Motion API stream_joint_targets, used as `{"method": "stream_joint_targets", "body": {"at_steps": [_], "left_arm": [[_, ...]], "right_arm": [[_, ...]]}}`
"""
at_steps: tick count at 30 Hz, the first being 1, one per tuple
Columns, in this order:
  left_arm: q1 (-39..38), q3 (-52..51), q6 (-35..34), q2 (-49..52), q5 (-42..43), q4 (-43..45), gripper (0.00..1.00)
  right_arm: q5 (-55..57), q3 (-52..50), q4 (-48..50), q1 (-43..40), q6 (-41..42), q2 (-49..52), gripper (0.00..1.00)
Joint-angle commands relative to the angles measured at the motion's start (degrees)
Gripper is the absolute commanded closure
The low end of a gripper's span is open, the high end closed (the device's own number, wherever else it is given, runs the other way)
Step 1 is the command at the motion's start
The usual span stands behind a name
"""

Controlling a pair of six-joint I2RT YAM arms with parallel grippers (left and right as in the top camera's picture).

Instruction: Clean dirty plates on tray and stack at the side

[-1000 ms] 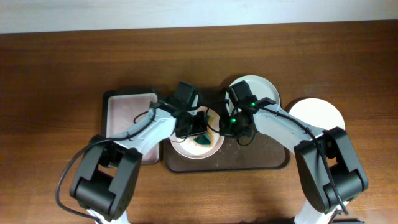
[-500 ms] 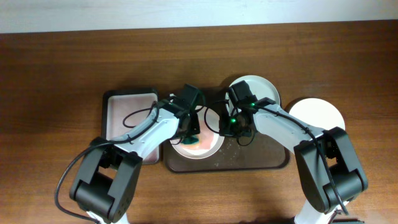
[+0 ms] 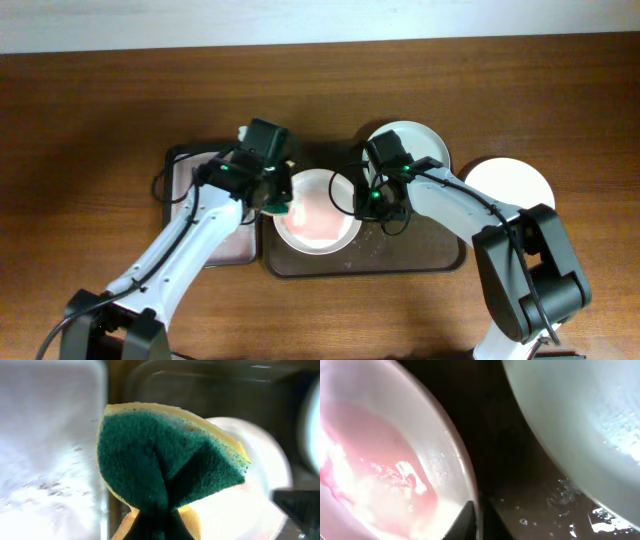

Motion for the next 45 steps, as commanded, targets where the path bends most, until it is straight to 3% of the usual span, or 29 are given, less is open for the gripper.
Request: {"method": "stream_joint_targets", "body": {"at_steps": [1,7,10,22,34,45], "left_arm": [[4.09,-0.33,1.14,-0.24,-1.25,-1.84,1.0],[9.92,-2.67,1.46,-0.24,0.13,-2.99,1.0],[12.59,-4.5,5.77,-0.24,3.34,-2.8,1.0],[17.7,-13.62,11.89,-0.24,6.6,7.39,1.0],[17.7,-15.26,12.11,4.09,6.58,9.92,1.0],[17.7,-15.26,12.09,8.02,6.6,10.38,1.0]], "right_arm": [[0.02,-0.52,-0.48,1.75,-0.2,-0.33,0.96],[1.55,-0.04,-0.52,1.9,-1.14,-0.96,0.96],[2.93,1.92,-1.97,1.92,-4.61,-3.13,0.96],[31.28,8.31,-13.88,3.02,-12.31,-15.61,0.96],[58.82,8.28,-11.63,14.69,-14.69,-18.47,0.96],[76.76,8.28,-5.44,24.9,-16.37,-18.45,0.96]]}}
